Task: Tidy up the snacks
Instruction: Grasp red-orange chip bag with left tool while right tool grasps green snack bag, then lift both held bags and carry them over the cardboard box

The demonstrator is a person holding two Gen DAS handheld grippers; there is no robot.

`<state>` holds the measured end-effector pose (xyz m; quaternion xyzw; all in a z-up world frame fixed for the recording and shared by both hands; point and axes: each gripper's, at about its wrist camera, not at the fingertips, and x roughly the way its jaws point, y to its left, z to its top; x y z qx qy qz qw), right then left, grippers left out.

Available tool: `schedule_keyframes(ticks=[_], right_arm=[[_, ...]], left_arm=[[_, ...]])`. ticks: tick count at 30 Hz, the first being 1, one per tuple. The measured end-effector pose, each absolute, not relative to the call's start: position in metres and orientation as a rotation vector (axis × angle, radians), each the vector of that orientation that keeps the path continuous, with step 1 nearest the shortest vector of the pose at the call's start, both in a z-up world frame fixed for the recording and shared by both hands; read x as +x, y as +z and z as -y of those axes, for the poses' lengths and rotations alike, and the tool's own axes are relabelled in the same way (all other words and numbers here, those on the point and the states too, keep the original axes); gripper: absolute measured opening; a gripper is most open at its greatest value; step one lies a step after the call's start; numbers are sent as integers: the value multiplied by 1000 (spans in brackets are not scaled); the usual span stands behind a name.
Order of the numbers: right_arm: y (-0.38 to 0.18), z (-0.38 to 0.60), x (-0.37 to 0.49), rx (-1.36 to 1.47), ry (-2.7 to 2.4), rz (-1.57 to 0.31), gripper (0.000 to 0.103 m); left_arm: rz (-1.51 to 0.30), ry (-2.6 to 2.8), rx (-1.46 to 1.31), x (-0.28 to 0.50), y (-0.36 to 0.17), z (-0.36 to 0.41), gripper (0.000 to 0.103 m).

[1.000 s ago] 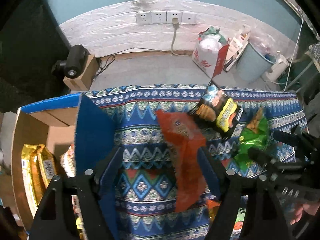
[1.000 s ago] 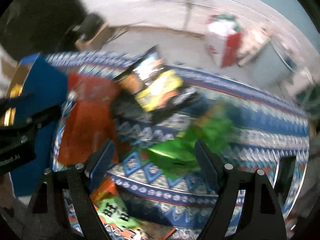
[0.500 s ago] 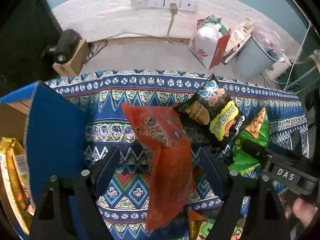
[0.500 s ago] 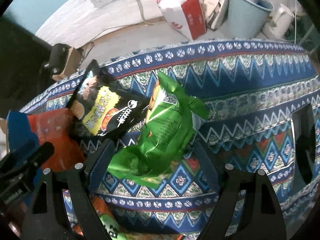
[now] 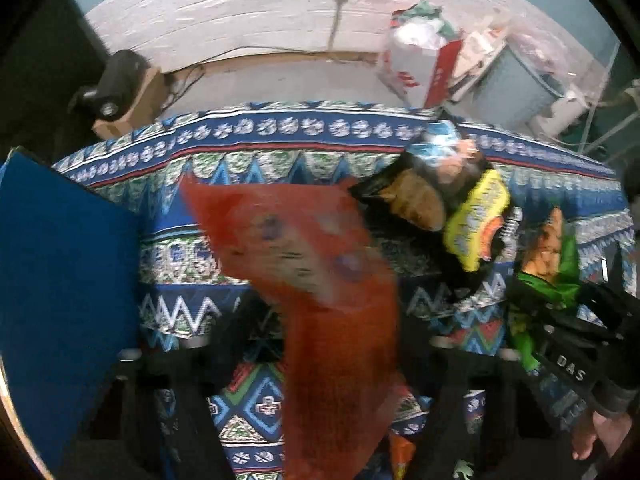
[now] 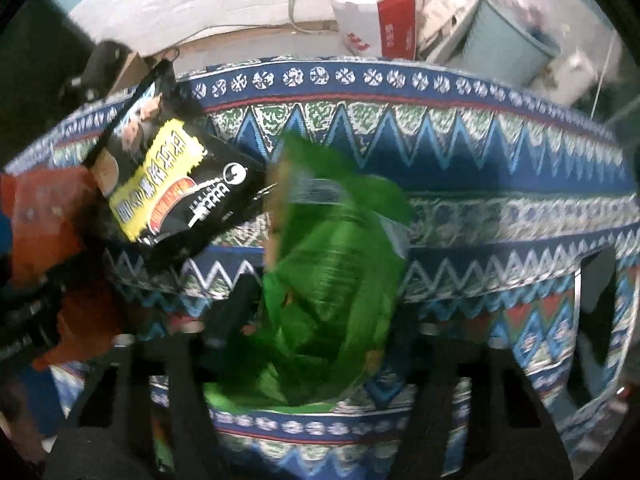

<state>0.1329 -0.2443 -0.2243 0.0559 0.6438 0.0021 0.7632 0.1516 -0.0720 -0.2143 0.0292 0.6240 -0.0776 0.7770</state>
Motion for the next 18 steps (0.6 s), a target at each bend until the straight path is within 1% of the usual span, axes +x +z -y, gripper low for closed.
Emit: schedule_keyframes(ticks=[3,4,7,8,18], right_arm=[[-222,248,127,127,26,-1391,46],[-221,250,125,124,29,-1389,43],[-215,256,121,86,22,-1373,38],[-213,258,119,72,16,-1365,38],[-170,260,94,11,20,-1270,37]], left_arm=[[-1342,-181,92,146,-212,71,46],[-1332,-182,106,143,-210,71,37],[-1316,-192,133,136,-205,70,35],[-1311,-194,137,134,-202,69,32],[-1217,-234,176,108,-162,72,31]])
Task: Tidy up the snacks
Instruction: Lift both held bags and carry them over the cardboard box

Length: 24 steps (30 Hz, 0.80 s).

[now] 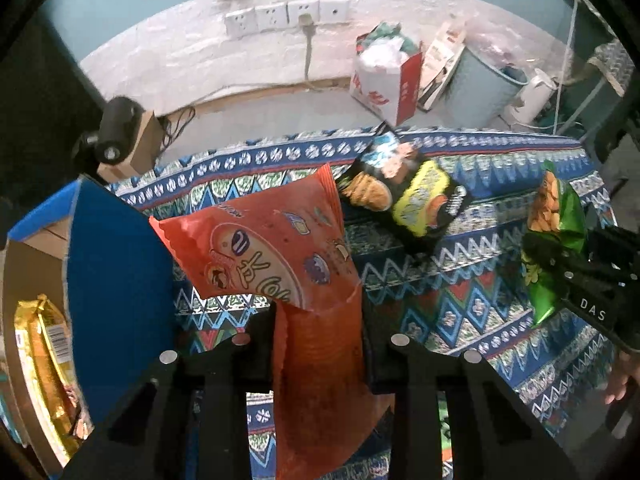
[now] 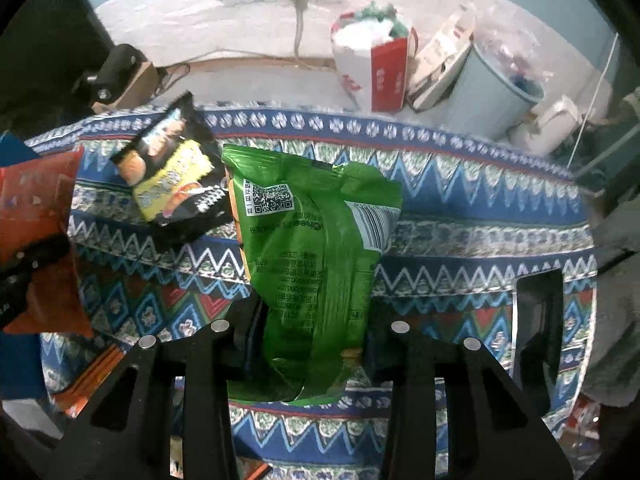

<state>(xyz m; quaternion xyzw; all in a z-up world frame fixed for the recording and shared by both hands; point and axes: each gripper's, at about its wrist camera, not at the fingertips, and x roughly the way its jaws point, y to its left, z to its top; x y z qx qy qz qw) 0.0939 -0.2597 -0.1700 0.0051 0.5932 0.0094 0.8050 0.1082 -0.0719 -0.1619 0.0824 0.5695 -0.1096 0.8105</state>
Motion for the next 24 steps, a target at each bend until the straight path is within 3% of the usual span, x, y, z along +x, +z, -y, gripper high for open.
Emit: schedule_keyframes(ticks=[24], right_arm=[[-71,198,57,-110,169,-1035,37]], left_arm=[[-1039,-240,216,49,-89,43,31]])
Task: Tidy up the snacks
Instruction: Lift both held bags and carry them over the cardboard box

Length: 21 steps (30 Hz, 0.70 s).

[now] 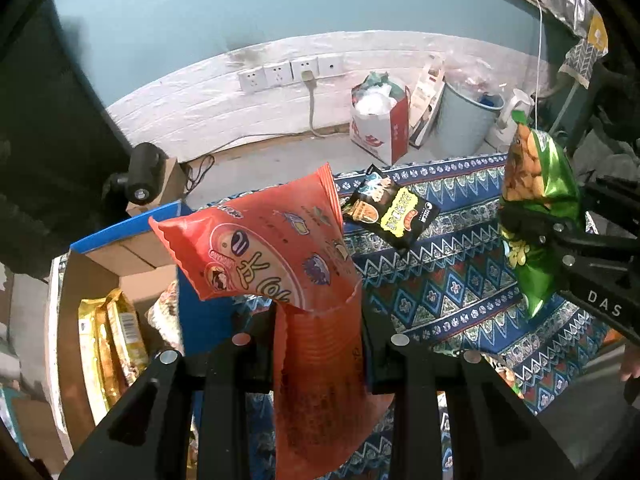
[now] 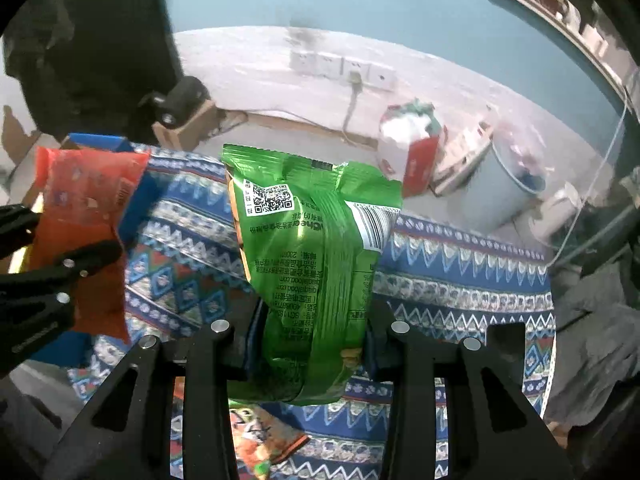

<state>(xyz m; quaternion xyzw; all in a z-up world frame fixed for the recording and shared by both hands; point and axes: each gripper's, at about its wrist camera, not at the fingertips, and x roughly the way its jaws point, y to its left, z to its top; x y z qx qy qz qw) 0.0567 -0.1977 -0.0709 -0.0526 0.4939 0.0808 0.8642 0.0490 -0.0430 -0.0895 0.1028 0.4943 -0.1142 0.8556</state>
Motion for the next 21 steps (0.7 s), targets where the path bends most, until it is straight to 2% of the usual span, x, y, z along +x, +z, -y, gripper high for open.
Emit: schedule_keyframes(ticks=[11,21], right_arm=[[-33,160,45,-145,244,-935,37],[-21,117,44,-172,330,-901,37]], left_arm=[[-965,-217,200,24,-62,2,31],[-932,-171,164,12,-50,-38,31]])
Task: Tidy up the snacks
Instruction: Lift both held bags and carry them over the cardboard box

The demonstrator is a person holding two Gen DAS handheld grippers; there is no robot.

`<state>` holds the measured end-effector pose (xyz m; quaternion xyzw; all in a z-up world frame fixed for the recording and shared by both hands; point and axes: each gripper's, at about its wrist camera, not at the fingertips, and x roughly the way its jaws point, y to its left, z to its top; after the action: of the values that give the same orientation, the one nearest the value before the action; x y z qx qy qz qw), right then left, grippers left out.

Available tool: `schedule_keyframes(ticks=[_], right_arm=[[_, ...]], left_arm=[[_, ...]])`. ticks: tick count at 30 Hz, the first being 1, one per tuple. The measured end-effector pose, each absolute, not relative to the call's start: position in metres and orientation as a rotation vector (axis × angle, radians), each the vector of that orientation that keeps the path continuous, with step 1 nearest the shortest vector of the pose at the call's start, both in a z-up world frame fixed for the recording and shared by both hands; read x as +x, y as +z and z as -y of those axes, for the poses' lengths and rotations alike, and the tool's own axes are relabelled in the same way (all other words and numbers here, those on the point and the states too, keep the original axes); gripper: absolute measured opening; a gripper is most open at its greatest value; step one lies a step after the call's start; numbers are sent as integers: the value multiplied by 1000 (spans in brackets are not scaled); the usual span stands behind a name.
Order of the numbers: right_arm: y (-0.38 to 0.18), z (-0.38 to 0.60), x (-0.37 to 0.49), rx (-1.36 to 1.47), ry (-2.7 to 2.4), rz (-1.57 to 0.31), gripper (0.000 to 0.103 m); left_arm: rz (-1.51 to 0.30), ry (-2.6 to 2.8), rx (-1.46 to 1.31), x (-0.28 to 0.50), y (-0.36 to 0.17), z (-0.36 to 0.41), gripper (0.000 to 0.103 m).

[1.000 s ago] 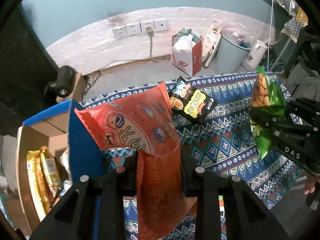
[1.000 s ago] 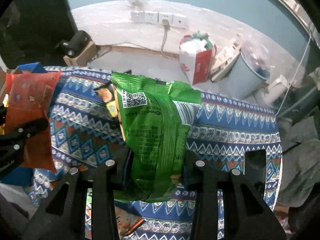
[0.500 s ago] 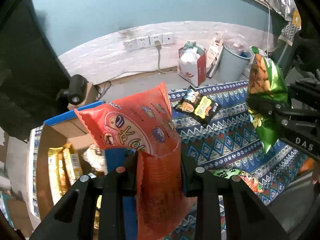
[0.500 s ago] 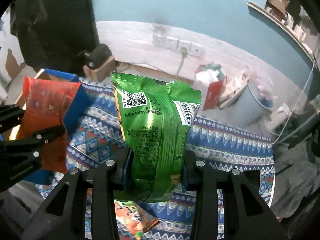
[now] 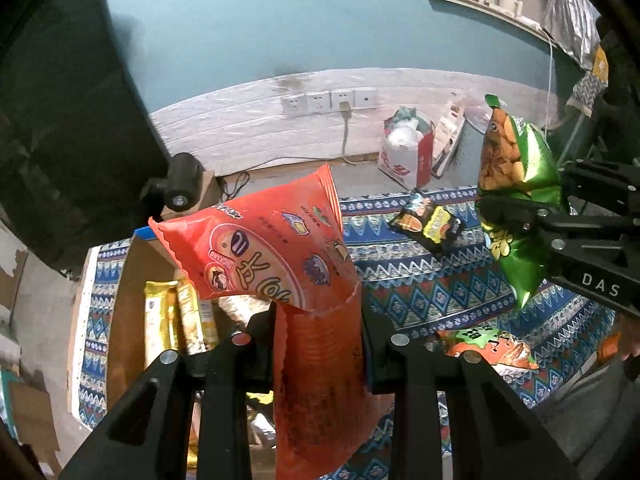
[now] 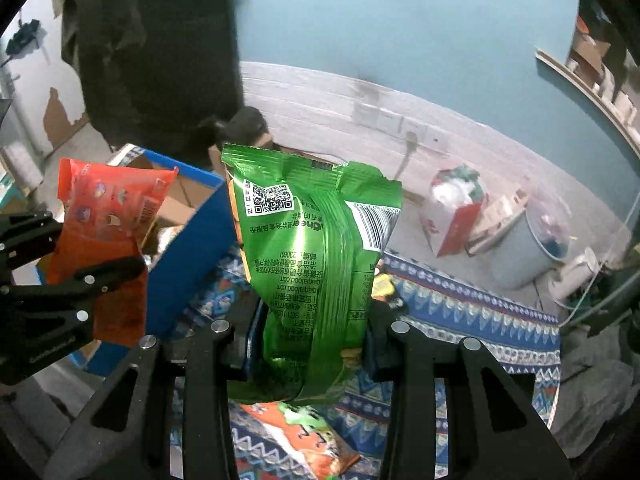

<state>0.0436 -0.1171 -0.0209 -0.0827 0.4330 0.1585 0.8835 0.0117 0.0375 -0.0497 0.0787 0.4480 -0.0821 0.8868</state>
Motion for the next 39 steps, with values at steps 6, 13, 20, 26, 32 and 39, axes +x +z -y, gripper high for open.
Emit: schedule_keyframes(ticks=[6,13,20,26,32,39], right_arm=[[-19,91,47,-179,371,-899,38],[-21,52,54,-198,422,-906,38],[-22,11,61,-215,475,-908,38],[-25,-22,69,-230,522,-910,38],[-35,-46,79,-231,567,-928,38],[-49,-74,87,-236,609,-971,38]], left_arm=[[-933,-128,128,11,-50,-67,31],[-940,-65,77,12,-53,-106,31],[-959,19,38,12,-63,-149,31],[-977,78,1,14,-72,-181,31],[-1002,108,-30,17,-79,-200,31],[-1055,117,-30,22,-92,-203,32]])
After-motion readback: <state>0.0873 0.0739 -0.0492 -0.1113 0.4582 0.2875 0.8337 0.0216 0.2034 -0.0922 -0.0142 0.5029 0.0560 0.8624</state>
